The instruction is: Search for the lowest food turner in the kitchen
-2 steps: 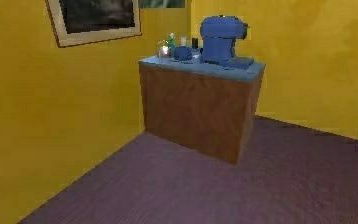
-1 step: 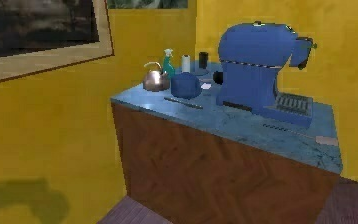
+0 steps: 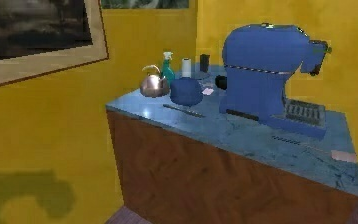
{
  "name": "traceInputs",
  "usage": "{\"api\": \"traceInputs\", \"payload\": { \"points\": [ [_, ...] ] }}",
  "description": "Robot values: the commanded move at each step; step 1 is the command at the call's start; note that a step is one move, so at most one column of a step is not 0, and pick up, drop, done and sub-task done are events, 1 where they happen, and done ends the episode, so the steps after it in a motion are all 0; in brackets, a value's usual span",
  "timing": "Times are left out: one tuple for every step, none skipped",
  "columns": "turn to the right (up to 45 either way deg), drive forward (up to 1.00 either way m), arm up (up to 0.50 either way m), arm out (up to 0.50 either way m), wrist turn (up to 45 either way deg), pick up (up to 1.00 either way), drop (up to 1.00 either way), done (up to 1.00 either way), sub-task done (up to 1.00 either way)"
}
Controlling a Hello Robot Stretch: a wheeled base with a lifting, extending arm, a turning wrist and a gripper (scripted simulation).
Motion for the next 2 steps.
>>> {"api": "traceInputs", "payload": {
  "points": [
    [30.0, 0.0, 0.0, 0.0, 0.0, 0.0, 0.0, 0.0, 0.0],
    [0.0, 0.1, 0.0, 0.0, 0.0, 0.0, 0.0, 0.0, 0.0]
  ]
}}
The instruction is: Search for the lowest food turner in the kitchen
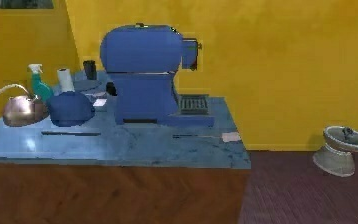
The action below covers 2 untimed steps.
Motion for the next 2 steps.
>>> {"api": "traceInputs", "payload": {
  "points": [
    [45.0, 0.0, 0.0, 0.0, 0.0, 0.0, 0.0, 0.0, 0.0],
    [39.0, 0.0, 0.0, 0.0, 0.0, 0.0, 0.0, 0.0, 0.0]
  ]
}}
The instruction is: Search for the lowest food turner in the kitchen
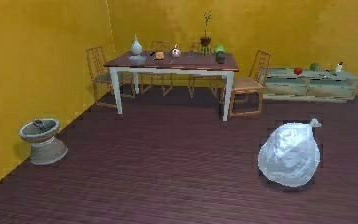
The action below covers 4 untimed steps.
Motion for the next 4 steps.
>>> {"api": "traceInputs", "payload": {
  "points": [
    [0.0, 0.4, 0.0, 0.0, 0.0, 0.0, 0.0, 0.0, 0.0],
    [-30.0, 0.0, 0.0, 0.0, 0.0, 0.0, 0.0, 0.0, 0.0],
    [0.0, 0.45, 0.0, 0.0, 0.0, 0.0, 0.0, 0.0, 0.0],
    [-45.0, 0.0, 0.0, 0.0, 0.0, 0.0, 0.0, 0.0, 0.0]
  ]
}}
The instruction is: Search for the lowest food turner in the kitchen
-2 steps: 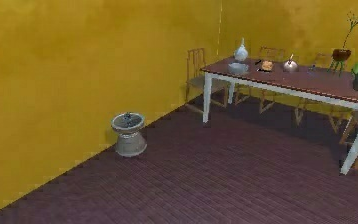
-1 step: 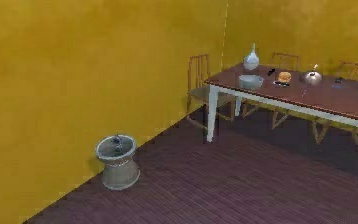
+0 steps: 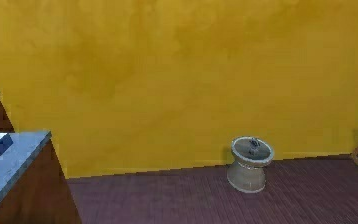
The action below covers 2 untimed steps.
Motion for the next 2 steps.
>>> {"api": "traceInputs", "payload": {
  "points": [
    [-3.0, 0.0, 0.0, 0.0, 0.0, 0.0, 0.0, 0.0, 0.0],
    [-3.0, 0.0, 0.0, 0.0, 0.0, 0.0, 0.0, 0.0, 0.0]
  ]
}}
